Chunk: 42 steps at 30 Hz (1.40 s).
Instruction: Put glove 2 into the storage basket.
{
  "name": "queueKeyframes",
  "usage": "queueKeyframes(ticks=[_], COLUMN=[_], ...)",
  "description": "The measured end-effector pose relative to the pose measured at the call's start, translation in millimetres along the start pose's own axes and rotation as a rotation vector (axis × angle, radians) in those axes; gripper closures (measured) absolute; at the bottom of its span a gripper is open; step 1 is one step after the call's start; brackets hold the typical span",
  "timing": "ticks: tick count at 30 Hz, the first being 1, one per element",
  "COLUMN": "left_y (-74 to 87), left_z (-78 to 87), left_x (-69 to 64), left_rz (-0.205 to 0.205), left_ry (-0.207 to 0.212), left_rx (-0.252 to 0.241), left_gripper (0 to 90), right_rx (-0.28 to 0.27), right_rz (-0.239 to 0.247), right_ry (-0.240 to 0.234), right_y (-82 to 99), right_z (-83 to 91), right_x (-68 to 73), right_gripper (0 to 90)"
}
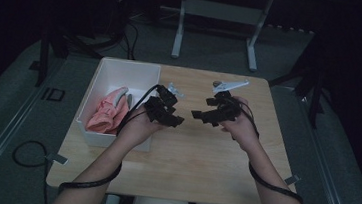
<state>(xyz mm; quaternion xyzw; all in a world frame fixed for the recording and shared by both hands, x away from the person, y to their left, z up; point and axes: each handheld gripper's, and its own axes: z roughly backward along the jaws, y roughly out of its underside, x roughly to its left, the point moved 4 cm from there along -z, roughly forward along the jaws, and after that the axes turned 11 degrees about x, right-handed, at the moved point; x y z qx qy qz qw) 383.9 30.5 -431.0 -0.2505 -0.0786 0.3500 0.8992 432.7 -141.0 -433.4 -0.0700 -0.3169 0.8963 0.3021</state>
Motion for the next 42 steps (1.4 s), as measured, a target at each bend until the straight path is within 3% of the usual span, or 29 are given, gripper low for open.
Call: queueKeyframes(ticks=[4, 6, 8, 21, 28, 33, 42], left_y=[-1.0, -1.0, 0.5, 10.8, 19.5, 27.3, 39.0], left_z=[-7.5, -7.5, -16.9, -51.3, -66.2, -81.6, -95.1], left_x=[-12.7, -12.7, -25.5, -51.9, -60.8, -62.8, -65.3], left_rz=[-0.018, -0.018, -0.039, -0.097, -0.103, -0.113, -0.115], left_ry=[0.032, 0.032, 0.059, 0.092, 0.113, 0.127, 0.136], left_rx=[-0.007, -0.007, -0.016, 0.008, 0.0, 0.025, 0.04], left_gripper=[50.8, 50.3, 50.2, 48.5, 48.6, 48.6, 48.8], right_rx=[0.001, -0.001, 0.003, 0.004, 0.014, 0.011, 0.012], right_rz=[-0.01, -0.012, -0.012, -0.054, -0.061, -0.085, -0.108], right_ry=[-0.002, -0.001, 0.019, -0.004, 0.029, 0.015, 0.025], right_y=[17.2, 21.1, 35.9, 82.7, 101.8, 114.5, 130.5], right_z=[-0.1, -0.1, -2.4, -19.7, -27.4, -29.7, -35.3], right_x=[-4.4, -5.4, -8.1, -15.9, -23.2, -27.2, -34.1], right_gripper=[18.0, 18.0, 18.0, 17.4, 17.1, 17.2, 17.5])
